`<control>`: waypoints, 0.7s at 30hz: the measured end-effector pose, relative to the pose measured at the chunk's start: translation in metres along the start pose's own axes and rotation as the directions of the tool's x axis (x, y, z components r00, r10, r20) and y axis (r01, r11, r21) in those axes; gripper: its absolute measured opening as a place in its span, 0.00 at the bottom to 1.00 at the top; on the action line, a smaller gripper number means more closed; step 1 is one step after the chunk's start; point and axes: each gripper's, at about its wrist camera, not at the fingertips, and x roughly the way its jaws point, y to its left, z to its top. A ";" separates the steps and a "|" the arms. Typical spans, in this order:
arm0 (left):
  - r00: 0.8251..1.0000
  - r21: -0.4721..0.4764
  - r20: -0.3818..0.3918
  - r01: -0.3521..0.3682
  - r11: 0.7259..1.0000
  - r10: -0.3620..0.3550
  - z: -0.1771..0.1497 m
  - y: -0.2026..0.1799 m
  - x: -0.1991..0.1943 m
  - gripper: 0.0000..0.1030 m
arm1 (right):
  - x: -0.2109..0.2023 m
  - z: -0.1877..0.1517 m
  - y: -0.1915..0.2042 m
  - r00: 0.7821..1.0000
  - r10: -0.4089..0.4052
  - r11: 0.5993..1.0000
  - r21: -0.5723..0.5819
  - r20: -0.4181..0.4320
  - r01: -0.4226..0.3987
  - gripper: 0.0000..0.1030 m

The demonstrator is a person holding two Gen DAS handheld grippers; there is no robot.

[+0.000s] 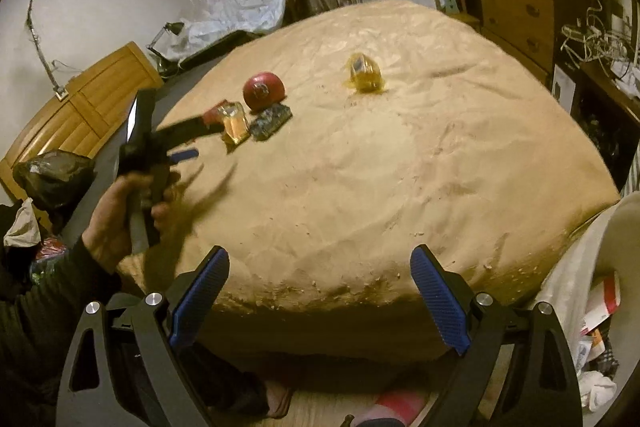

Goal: Collect trash
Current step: 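Move both open tools back over the items on the bed, then grasp the gold cigarette pack with the left tool while the right tool grasps the black Face packet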

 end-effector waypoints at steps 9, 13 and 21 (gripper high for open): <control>0.999 0.039 -0.032 -0.023 0.999 0.024 0.018 0.012 0.019 0.32 | 0.056 0.020 -0.006 0.998 0.032 0.999 0.005 -0.057 -0.032 0.89; 0.993 0.128 -0.116 0.007 0.992 0.008 0.012 0.024 0.006 0.22 | 0.092 0.038 0.006 0.994 0.076 0.997 -0.013 -0.083 -0.078 0.89; 0.986 0.239 -0.156 -0.018 0.971 0.057 -0.011 0.083 -0.048 0.43 | 0.161 0.074 0.035 0.977 0.146 0.987 -0.049 -0.153 -0.155 0.89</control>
